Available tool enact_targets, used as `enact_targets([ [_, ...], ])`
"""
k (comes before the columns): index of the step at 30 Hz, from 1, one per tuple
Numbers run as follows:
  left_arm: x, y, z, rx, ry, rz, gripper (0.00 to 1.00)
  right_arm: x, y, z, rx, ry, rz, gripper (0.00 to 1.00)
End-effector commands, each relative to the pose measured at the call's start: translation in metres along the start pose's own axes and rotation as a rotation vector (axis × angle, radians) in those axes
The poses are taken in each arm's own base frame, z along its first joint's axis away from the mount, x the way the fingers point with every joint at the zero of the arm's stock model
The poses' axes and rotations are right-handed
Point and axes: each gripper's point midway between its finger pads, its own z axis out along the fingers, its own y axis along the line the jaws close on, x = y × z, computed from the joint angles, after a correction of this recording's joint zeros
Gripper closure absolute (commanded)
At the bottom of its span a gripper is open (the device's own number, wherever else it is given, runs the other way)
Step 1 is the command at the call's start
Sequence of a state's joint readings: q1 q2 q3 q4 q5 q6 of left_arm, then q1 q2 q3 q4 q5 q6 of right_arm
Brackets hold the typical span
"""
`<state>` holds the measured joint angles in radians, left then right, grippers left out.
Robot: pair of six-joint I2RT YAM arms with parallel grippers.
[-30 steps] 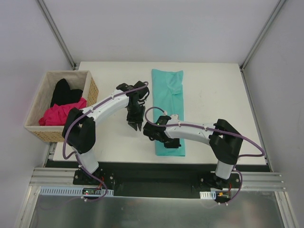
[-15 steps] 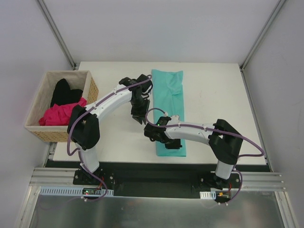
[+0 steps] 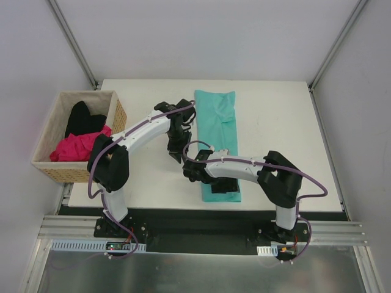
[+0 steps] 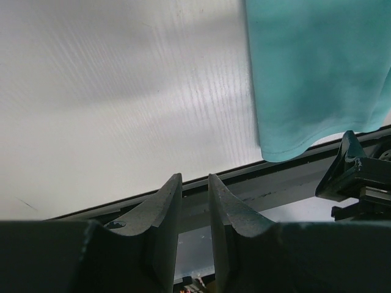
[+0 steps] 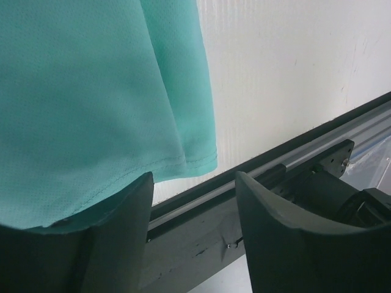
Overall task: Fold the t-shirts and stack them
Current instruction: Rotate the tshirt 90 degrees
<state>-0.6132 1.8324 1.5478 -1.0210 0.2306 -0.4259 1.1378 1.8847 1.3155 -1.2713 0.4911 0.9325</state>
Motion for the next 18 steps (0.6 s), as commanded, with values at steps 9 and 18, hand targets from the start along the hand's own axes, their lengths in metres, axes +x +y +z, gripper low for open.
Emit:
enact_targets([
  [9,0.012,0.012,-0.005,-0.031,0.011,-0.001,0.76,0.01,-0.017,0.001,0.03,0.006,0.057,0.41],
  [18,0.011,0.01,-0.005,-0.026,0.015,-0.008,0.76,0.019,-0.018,0.011,0.016,0.026,0.114,0.46],
])
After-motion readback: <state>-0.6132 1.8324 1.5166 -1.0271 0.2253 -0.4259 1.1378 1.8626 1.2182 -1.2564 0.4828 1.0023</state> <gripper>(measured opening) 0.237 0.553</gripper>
